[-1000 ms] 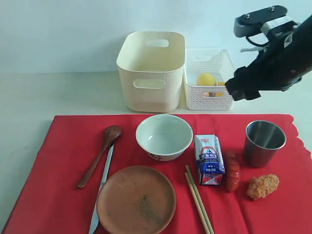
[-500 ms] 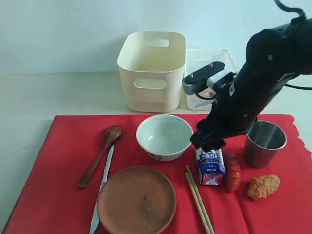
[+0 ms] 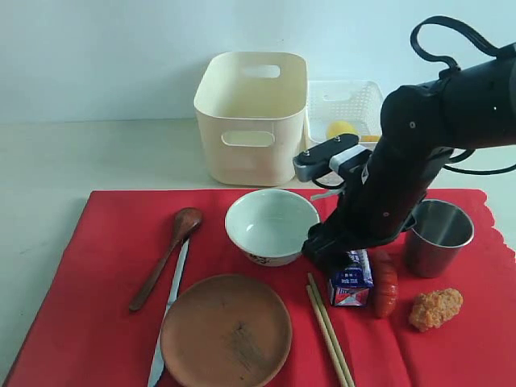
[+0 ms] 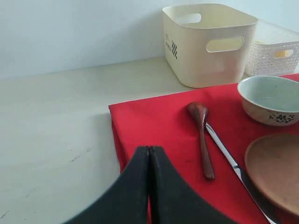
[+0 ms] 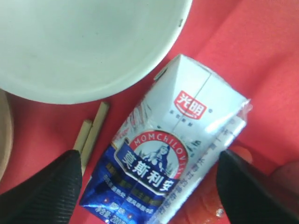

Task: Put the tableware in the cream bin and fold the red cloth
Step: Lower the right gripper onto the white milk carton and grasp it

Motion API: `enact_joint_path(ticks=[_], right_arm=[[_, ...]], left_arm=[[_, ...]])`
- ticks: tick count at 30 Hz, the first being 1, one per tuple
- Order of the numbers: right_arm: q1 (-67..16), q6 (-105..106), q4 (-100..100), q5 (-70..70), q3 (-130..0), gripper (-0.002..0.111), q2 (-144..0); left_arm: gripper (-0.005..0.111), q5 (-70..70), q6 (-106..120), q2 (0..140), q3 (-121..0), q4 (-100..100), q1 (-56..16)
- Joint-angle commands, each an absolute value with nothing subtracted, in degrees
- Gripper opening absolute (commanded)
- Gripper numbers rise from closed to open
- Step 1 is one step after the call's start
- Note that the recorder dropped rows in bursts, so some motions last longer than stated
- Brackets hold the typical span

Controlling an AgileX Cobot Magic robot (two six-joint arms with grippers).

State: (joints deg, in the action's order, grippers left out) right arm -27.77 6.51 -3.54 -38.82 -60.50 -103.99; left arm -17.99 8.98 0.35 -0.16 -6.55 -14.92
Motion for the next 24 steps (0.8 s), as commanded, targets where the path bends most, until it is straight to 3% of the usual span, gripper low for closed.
enact_joint_path(ticks=[1, 18, 24], right_arm=[[-28.01, 5.25, -5.67, -37.75, -60.44, 0.076, -104.17], [-28.01, -1.71, -3.84, -38.07, -60.44, 0.076, -104.81], [-28.01, -1.71, -3.84, -46.71, -65.22, 0.076, -104.67]], left_arm=[[0.0, -17.6, 9.04, 0.0, 0.0, -6.51, -14.73], [0.0, -17.6, 9.04, 0.0, 0.0, -6.51, -14.73], [0.0, -17.6, 9.04, 0.0, 0.0, -6.51, -14.73]])
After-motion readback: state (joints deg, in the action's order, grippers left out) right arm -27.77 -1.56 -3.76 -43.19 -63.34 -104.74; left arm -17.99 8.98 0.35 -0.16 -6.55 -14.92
